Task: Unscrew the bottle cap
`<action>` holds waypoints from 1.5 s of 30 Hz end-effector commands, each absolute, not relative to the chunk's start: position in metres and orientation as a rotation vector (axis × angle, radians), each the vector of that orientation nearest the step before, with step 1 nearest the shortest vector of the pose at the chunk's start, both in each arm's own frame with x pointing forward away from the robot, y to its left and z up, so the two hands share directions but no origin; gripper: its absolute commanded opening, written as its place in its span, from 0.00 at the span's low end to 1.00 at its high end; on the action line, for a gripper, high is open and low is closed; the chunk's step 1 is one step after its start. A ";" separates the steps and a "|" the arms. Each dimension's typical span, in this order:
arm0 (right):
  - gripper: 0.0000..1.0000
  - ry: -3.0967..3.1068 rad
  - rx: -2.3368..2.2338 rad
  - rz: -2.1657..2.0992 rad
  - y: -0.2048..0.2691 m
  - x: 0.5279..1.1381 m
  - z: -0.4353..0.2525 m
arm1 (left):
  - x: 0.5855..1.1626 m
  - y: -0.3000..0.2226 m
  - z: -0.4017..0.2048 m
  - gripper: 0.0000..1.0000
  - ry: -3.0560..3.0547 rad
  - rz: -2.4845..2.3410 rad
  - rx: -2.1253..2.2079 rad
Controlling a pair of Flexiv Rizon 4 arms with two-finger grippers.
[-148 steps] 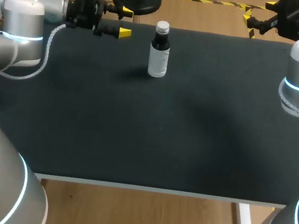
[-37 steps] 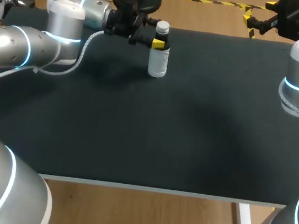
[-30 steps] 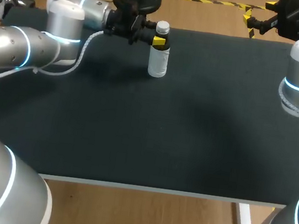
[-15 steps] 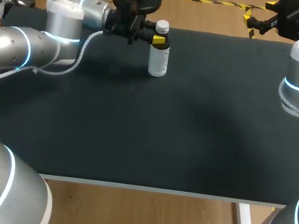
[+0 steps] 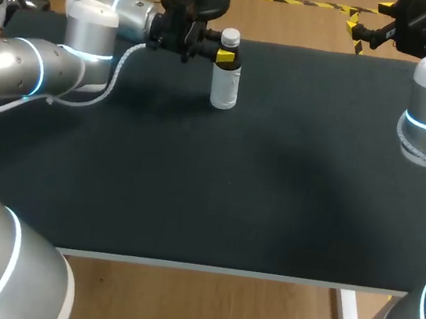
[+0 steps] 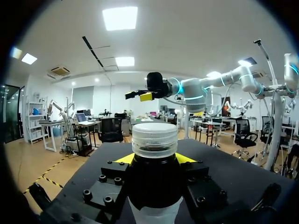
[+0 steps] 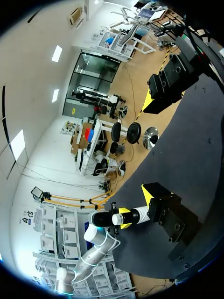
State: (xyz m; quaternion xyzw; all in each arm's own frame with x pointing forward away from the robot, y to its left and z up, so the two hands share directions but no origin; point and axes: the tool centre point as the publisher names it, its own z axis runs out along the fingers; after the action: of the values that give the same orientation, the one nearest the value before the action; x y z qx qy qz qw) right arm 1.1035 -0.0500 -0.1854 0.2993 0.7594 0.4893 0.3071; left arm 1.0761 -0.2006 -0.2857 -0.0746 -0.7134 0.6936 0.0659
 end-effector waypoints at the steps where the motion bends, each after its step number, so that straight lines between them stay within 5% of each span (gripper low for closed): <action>1: 1.00 2.009 0.792 1.293 -0.050 1.104 -0.185 | 1.082 -0.200 -0.288 0.00 -2.135 2.094 -0.214; 25: 1.00 2.009 0.792 1.293 -0.050 1.104 -0.185 | 1.082 -0.200 -0.289 0.00 -2.138 2.085 -0.193; 45: 1.00 2.364 0.248 1.839 0.028 1.098 -0.210 | 1.082 -0.200 -0.289 0.00 -2.138 2.085 -0.193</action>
State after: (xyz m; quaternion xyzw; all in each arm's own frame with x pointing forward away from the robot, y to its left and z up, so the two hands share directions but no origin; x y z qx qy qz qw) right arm 1.0896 0.0264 -0.2050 0.1365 0.7843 0.5882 0.1423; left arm 1.0784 -0.1990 -0.2871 -0.0622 -0.7137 0.6940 0.0712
